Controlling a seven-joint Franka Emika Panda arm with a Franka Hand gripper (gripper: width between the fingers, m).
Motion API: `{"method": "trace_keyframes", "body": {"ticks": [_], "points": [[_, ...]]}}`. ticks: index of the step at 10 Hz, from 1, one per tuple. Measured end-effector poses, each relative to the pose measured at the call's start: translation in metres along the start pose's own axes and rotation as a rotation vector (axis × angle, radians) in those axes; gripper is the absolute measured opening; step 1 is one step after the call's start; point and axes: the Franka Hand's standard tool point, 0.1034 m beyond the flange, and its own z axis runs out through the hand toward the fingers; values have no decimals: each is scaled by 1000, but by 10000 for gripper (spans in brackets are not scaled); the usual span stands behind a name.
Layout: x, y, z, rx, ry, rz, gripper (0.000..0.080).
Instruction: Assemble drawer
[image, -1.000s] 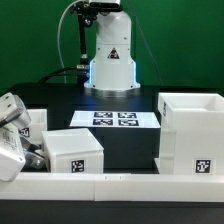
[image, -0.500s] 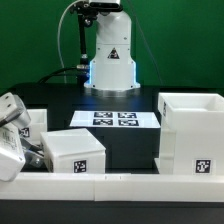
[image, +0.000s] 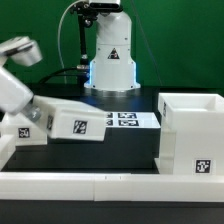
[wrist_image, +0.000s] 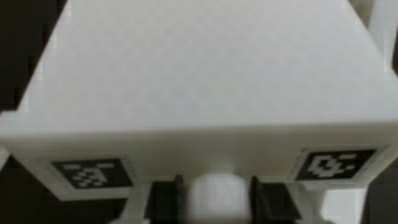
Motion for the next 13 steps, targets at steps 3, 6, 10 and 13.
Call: {"method": "trace_keyframes", "body": {"ticks": [3,6,10,13], "points": [[7,-23,-7,39,231,-48,166],[-21,-30,-9,28,514,-225,166],[-24,-41,-2,99,787,-268,166],[-33,-38,1,111,1019,-367,166]]}}
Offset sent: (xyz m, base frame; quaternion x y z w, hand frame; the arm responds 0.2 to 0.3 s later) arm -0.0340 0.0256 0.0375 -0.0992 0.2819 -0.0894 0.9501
